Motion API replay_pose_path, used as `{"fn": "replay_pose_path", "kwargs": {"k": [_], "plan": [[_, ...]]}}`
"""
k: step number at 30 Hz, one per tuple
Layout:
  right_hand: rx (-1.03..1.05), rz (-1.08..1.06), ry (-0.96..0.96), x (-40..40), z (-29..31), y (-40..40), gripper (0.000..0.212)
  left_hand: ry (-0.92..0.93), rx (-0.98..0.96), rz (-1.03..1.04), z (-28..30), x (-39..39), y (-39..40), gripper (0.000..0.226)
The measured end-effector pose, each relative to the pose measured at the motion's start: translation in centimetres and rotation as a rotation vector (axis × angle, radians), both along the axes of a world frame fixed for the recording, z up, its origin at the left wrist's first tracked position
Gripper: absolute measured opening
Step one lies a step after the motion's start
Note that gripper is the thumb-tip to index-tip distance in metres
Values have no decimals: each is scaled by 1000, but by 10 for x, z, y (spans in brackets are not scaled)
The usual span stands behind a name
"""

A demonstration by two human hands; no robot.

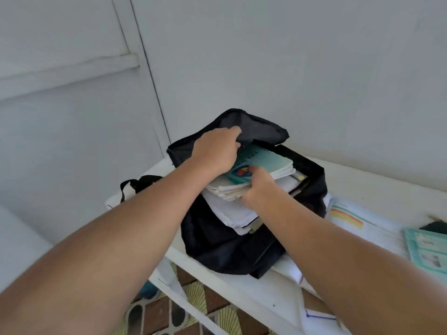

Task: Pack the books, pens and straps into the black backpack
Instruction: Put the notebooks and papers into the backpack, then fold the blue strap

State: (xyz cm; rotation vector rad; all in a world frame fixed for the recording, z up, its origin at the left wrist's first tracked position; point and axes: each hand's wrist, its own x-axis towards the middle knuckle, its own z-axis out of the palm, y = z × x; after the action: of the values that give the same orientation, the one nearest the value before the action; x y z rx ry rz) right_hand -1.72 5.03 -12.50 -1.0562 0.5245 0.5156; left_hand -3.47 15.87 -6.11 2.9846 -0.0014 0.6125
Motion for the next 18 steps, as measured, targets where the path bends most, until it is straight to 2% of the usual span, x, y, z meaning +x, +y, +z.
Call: {"fn": "replay_pose_path", "kwargs": {"k": [3,6,7,9,10,12,14,18], "plan": [[-129,-16,46,18,-36,8,39,44,-11,-14,-6,2,2,22],[-99,16,-2,26,-46,3,61,160,2,-39,-7,6,-4,28],[-102,34,-60,17,-33,0,64,207,6,-35,-7,7,-7,33],[-138,12,-100,5,-13,-10,54,246,-2,-20,-8,10,-21,40],[-154,-31,-87,3,-7,-17,51,223,-11,-23,-8,12,-30,40],[-226,-126,-105,0,2,-36,66,142,-36,-51,-6,17,-52,36],[-357,-206,-207,-4,14,-69,77,85,-96,-118,-4,23,-83,29],[-397,-391,-331,-17,21,-155,84,105,-174,-304,-3,28,-162,18]]}}
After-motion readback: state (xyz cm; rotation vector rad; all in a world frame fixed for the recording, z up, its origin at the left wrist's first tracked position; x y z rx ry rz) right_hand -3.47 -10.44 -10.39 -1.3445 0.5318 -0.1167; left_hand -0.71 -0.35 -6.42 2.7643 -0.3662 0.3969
